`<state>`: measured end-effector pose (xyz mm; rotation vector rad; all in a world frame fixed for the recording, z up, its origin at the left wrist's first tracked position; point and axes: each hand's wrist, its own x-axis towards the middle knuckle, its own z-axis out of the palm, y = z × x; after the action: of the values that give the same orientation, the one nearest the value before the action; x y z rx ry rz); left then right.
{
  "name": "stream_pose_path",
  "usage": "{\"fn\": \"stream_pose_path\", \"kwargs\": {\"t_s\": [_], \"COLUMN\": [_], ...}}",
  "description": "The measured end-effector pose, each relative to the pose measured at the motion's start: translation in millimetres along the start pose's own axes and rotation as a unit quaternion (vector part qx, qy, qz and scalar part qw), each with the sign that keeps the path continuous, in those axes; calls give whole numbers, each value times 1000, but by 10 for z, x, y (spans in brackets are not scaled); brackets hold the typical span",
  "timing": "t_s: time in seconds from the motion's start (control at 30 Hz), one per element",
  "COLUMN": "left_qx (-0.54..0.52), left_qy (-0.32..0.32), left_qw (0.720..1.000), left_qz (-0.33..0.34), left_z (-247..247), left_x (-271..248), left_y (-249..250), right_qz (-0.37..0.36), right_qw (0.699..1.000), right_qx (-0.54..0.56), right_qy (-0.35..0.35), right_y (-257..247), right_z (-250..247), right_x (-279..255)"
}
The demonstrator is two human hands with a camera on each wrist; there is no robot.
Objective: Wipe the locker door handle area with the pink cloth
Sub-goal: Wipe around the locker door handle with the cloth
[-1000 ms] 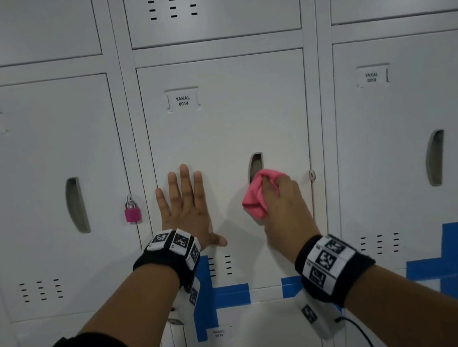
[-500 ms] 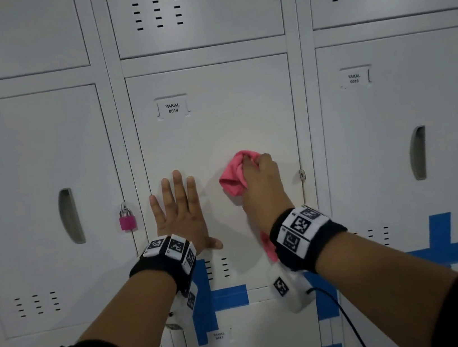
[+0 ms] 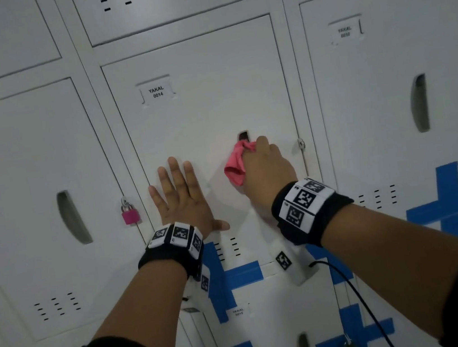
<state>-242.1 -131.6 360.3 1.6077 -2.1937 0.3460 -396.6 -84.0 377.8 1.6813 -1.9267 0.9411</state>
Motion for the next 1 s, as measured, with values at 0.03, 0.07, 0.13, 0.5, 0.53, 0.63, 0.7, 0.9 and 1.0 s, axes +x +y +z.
{"fn": "stream_pose_path", "kwargs": {"t_s": [0.03,0.07,0.13,0.5,0.53,0.63,0.7,0.9,1.0], "left_qx": [-1,-3,-9,-10,-11,-7,-7,-3,-7], "left_qy": [2,3,4,1,0,2,1,0,-2], "left_qw": [1000,1000,1000,1000,1000,1000,1000,1000,1000], "left_qz": [1,2,4,9,8,10,9,1,4], "left_z": [1,3,5,7,10,13,12,14,4], "left_x": [3,3,1,-6,3,23,20,9,4], "left_y": [-1,0,5,0,-5,-21,-21,-15,-5], "right_qz": [3,5,1,-99,-109,-148,-170,-133,-144], "right_qw": [1000,998,995,977,978,970,959,932,919], "right_qx": [-6,-9,-20,-118,-127,-189,-224,-335,-360], "right_qy": [-27,-56,-95,-144,-124,-45,-29,-46,-68], "right_y": [1,7,37,118,145,177,135,-92,-190], "right_z": [-28,-58,-83,-352,-371,-425,-471,-437,-430], "right_x": [-1,-21,-105,-251,-250,-157,-56,10,11]}}
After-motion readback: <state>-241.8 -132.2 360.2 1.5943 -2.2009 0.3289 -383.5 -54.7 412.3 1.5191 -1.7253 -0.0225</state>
